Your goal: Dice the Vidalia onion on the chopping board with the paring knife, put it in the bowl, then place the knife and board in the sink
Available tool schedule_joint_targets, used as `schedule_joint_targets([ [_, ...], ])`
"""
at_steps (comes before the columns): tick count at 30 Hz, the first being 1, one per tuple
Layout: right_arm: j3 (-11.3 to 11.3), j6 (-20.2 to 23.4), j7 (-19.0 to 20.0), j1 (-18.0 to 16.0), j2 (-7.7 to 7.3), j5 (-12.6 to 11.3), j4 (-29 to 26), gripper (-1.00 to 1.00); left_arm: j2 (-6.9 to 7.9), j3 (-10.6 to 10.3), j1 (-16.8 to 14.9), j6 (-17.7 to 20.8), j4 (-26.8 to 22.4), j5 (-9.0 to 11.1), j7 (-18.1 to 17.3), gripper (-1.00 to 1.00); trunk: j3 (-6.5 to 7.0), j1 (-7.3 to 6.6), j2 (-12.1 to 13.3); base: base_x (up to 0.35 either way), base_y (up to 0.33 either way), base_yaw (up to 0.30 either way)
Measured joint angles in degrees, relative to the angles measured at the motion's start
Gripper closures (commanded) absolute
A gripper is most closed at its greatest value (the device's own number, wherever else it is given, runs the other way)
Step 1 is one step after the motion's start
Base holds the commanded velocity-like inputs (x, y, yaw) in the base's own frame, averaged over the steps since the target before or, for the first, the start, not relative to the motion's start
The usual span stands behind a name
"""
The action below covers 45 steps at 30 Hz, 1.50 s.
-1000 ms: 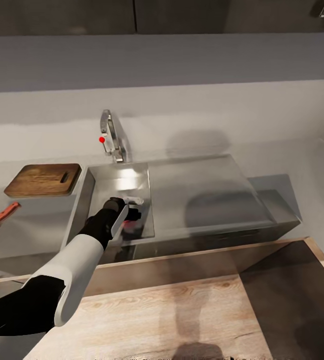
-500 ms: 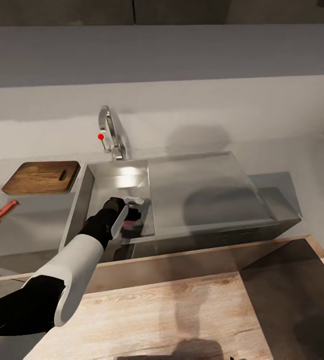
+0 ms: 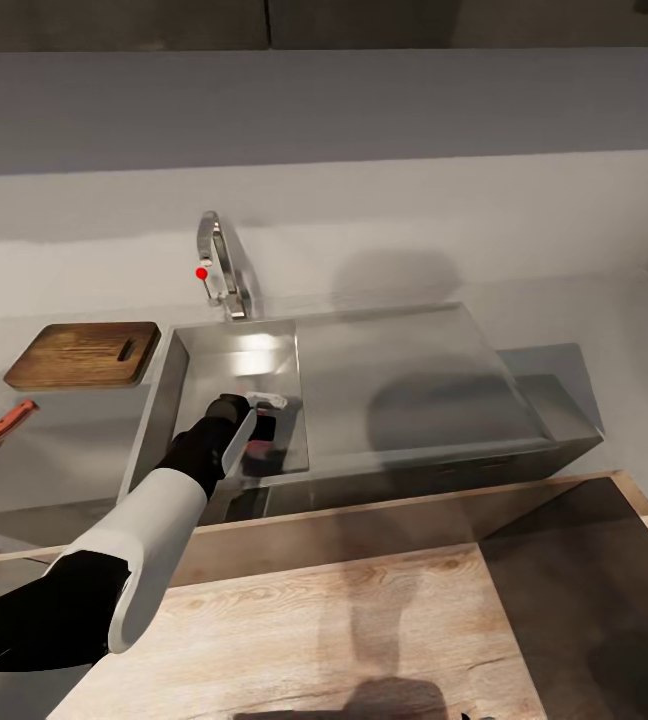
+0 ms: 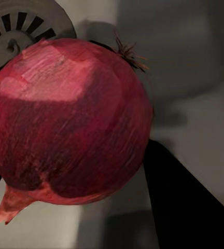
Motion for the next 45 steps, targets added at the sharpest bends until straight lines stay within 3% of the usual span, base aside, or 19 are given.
schedule_joint_targets([
  [14,0.0,0.0,0.1,0.0,-0.07,0.0,0.0,-1.00,-0.09,-0.1,0.0,0.0,0.2,0.0,-0.1,1.00,0.11,0.00,0.0,0.000,0.000,0.000],
  [45,0.1,0.0,0.1,0.0,0.01,0.0,0.0,-1.00,-0.02,0.0,0.0,0.0,0.2,0.0,0.0,1.00,2.93,0.00,0.0,0.000,0.000,0.000],
])
